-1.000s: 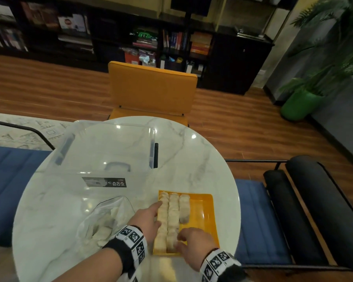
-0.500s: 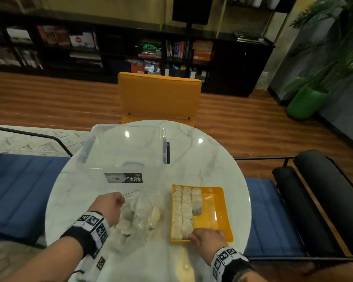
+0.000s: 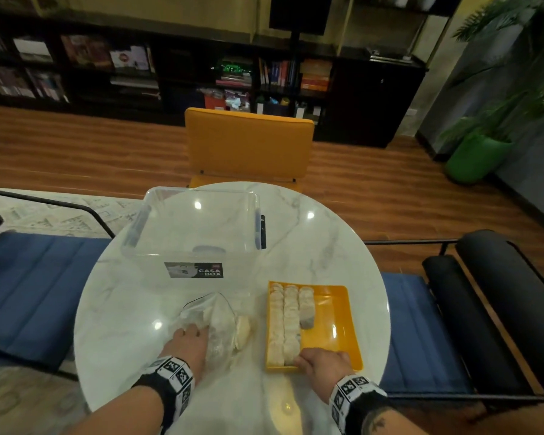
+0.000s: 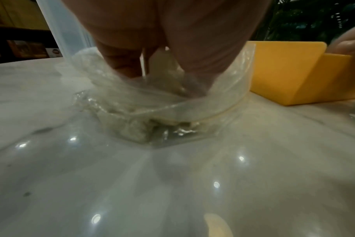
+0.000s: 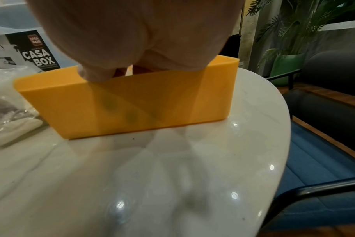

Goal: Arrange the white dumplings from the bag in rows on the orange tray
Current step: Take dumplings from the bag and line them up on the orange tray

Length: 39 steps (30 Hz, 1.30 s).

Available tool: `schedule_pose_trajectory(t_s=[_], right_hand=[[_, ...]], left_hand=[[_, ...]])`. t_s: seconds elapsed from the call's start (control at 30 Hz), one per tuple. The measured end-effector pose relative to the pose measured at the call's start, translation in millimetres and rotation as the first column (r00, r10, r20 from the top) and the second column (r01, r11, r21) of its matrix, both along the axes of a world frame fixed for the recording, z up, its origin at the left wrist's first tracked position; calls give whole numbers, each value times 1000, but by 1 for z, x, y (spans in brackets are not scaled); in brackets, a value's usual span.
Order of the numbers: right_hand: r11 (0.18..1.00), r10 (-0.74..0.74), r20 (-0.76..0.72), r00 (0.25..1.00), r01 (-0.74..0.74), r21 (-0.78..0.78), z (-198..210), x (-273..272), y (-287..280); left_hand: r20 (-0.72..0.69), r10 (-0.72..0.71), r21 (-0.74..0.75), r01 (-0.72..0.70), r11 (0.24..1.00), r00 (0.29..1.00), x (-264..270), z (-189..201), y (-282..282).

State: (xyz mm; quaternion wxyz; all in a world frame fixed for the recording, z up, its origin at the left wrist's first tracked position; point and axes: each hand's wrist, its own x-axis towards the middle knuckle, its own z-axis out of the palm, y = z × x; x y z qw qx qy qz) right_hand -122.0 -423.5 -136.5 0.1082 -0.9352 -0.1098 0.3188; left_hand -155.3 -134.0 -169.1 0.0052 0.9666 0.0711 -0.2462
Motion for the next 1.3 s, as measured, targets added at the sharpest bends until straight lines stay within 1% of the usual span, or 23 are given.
schedule_pose_trajectory(t_s=[0.1,0.17,0.27,0.37,0.5,0.6,0.7,0.77,0.97,1.07,1.17,1.23,1.27,1.3], right_hand=[[1000,5,-17,1000,-5,7,2,2,0],[1000,5,-17,1000,-5,12,4,3,-1],[1000,2,-13,1000,-1,11,2,2,-1],[1000,7,6,1000,-7,7,0,1,-1],[1000,11,-10,1000,-11,6,7,1,0],[1000,19,-29,999,-19,9,8,2,-1],[1000,27,-34,999,-27,-2,3,3,-1],[1000,28,-28,999,-28,-5,0,4,-2],[1000,16,-29,999,-16,25,1,5,-1],[1000,22,-35,999,-21,23,1,5,-2],[1000,26,-36,999,-25,18,0,5,-2],[1000,26,-38,999,-26,13,0,5,-2],[1000,26,-40,999,-25,9,1,5,-2],[1000,25,-42,999,-24,6,1,5,-1]], left_hand=[[28,19,-99,-16,995,999,3,-1,7],[69,102,-214,-85,973,992,3,0,11],[93,276,-410,-215,886,957,5,6,18],[95,411,-536,-301,789,907,9,17,22],[40,548,-630,-405,663,835,11,30,27],[55,585,-666,-407,625,809,11,39,29],[71,596,-705,-383,598,800,10,46,30],[57,615,-729,-388,564,787,9,50,29],[16,696,-769,-437,467,717,11,53,25],[17,709,-761,-451,467,705,13,50,25],[54,706,-781,-410,470,706,16,48,25],[97,694,-751,-406,521,713,16,50,25],[110,698,-741,-409,533,708,17,52,25],[115,713,-753,-408,517,692,17,52,25]])
